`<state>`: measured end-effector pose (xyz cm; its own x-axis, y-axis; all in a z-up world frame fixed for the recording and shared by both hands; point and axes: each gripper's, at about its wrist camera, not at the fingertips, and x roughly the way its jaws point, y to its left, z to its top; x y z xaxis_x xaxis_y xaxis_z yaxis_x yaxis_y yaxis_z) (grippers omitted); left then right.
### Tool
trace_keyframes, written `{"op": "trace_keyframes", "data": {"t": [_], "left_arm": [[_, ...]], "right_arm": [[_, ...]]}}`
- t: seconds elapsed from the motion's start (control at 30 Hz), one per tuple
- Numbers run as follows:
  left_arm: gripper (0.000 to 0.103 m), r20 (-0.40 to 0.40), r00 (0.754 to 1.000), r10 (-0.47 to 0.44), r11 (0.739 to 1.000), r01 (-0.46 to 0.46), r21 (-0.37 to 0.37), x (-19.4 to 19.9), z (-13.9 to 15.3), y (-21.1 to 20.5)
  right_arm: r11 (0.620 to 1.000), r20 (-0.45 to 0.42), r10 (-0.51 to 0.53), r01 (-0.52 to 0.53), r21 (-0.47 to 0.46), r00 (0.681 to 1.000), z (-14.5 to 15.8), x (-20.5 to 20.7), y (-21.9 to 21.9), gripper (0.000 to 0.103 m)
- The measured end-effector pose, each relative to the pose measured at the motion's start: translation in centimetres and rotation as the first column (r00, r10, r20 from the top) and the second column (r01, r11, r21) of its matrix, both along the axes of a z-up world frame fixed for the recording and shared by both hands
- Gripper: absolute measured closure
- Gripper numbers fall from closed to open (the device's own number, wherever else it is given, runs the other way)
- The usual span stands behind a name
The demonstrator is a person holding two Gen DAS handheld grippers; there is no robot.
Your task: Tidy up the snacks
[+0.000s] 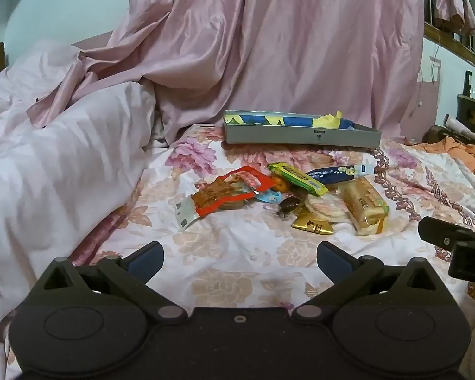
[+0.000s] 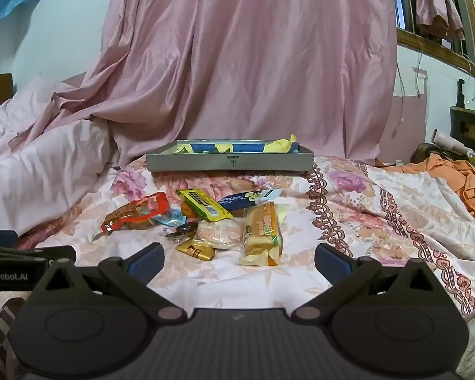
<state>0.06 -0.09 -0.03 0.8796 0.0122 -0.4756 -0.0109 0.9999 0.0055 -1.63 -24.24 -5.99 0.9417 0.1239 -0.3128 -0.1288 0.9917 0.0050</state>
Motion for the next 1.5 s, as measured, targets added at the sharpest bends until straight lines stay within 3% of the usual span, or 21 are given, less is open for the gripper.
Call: {"op": "trace_keyframes", "data": {"t": [1.5], "left_arm": [[0.001,0.01,1.0,0.013,0.999,-0.012,-0.037,0.0,0.19,0.16]], "right_arm": [[1.0,0.017,-0.007,0.007,-0.013,1.0,0.09,-0.22,-0.02,0.0]]}}
